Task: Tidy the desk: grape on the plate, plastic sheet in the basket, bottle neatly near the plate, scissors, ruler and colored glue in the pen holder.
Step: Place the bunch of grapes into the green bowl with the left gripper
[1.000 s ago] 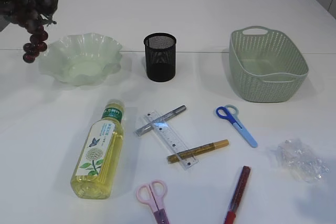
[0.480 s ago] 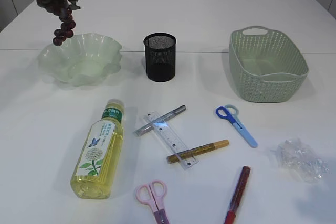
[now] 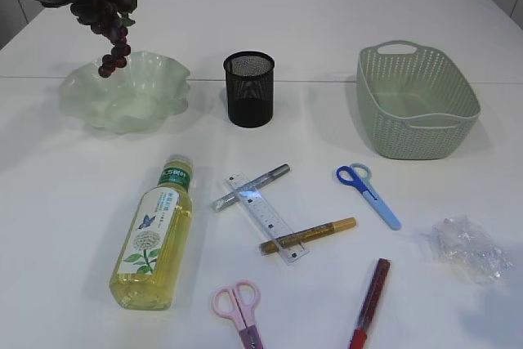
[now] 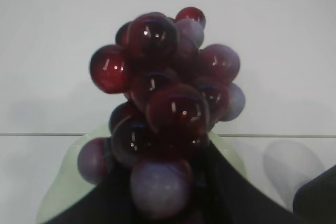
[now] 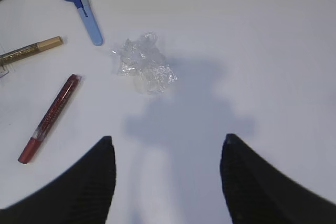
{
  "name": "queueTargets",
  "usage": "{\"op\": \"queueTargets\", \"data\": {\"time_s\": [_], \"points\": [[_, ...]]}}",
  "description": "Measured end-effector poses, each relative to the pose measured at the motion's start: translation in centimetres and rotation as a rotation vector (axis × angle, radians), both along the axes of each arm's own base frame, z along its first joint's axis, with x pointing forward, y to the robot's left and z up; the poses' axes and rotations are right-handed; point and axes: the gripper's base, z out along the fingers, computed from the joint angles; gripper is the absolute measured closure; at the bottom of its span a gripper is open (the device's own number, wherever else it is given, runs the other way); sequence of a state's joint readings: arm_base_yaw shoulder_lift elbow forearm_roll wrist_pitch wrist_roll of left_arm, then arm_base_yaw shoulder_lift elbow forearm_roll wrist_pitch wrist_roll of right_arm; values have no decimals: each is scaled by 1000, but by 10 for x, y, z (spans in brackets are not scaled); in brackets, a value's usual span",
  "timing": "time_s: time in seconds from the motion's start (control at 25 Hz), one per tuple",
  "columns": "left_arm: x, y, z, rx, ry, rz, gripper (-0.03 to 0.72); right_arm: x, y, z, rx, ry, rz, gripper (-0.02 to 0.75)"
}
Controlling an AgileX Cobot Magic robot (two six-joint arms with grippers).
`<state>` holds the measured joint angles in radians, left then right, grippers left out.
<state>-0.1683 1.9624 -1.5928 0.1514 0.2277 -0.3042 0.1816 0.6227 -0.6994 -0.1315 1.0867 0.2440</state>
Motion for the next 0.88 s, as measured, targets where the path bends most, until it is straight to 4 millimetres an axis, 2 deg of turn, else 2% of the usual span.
{"op": "queueTargets", "data": {"time_s": [0.32, 0.56, 0.88], "points": [[19, 0, -38, -77, -13, 21, 479, 0, 0, 0, 0, 2, 0, 248], [26, -2, -67, -97, 41, 35, 475, 0, 0, 0, 0, 2, 0, 248], [29, -3, -99, -126, 115, 60, 408, 0, 0, 0, -3, 3, -1, 248]]}}
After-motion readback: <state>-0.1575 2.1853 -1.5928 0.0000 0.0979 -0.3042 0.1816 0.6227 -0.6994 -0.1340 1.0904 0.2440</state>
